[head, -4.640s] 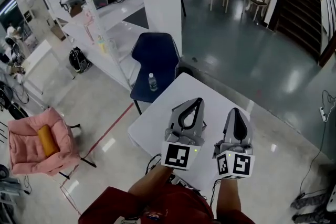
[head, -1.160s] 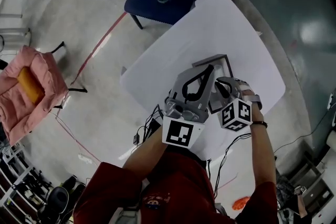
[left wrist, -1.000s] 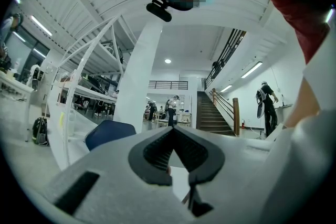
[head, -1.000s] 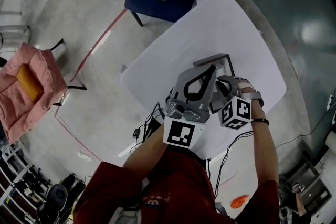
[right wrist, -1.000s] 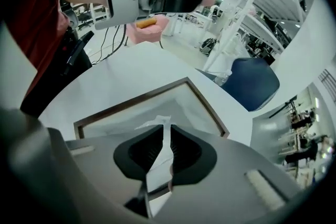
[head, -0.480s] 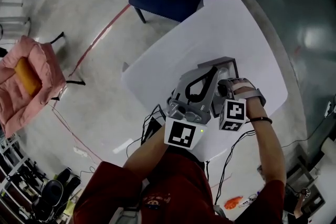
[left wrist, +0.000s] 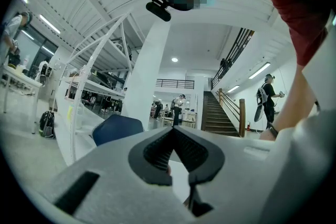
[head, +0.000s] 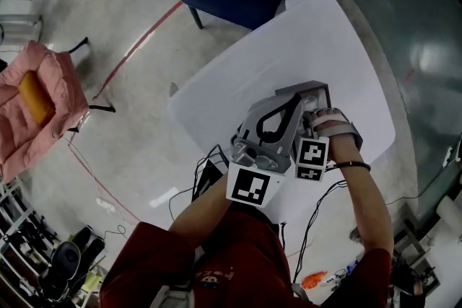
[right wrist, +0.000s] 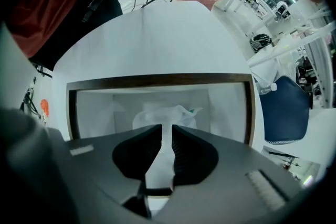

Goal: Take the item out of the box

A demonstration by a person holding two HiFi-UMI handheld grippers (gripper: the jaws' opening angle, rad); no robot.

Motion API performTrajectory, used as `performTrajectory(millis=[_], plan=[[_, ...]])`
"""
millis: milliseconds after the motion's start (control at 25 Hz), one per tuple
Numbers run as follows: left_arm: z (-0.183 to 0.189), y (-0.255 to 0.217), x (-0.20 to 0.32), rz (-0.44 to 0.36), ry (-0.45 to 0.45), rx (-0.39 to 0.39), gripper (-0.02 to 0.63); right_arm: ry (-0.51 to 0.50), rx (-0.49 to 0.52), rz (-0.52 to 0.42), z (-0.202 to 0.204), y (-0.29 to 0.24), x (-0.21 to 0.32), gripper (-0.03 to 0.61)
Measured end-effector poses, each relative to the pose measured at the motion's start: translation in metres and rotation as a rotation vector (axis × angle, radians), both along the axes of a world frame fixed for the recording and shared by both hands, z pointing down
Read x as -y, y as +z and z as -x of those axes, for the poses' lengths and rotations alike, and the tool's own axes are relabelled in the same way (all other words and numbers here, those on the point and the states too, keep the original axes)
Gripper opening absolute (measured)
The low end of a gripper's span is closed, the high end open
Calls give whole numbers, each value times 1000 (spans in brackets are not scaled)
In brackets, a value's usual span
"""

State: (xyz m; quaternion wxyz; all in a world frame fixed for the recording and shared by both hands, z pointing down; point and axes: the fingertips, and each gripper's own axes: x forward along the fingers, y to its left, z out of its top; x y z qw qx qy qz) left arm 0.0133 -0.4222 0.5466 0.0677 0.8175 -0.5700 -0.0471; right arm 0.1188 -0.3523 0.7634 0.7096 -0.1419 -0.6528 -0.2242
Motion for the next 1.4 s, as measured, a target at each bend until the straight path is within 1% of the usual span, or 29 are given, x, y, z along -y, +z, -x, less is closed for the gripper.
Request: performTrajectory(millis=[80,160,240,520,920,1120,1400], plan=[[3,1,-1,1,-7,-3,3,-21,-29,-19,-1,3,0,57],[5,3,-2,7,-12,-8,3,-42,-36,-42,-1,5,1,38],[6,3,-3,10,-13,-10,3,-50,-20,-58,1,5,2,12],[4,3,-5,17,-9,-6,3,-46,34,-70,3,2,5,2],[4,-7,-12,7,-2,7,3,9,69,-43,4,-5,-3,2],[5,-15,-17,-2,3,19,3,56,88,-54,5,-13,-6,2],[-8,-30,-29,-26,26,39,3,95,112,-91,-3,-30,-6,2]])
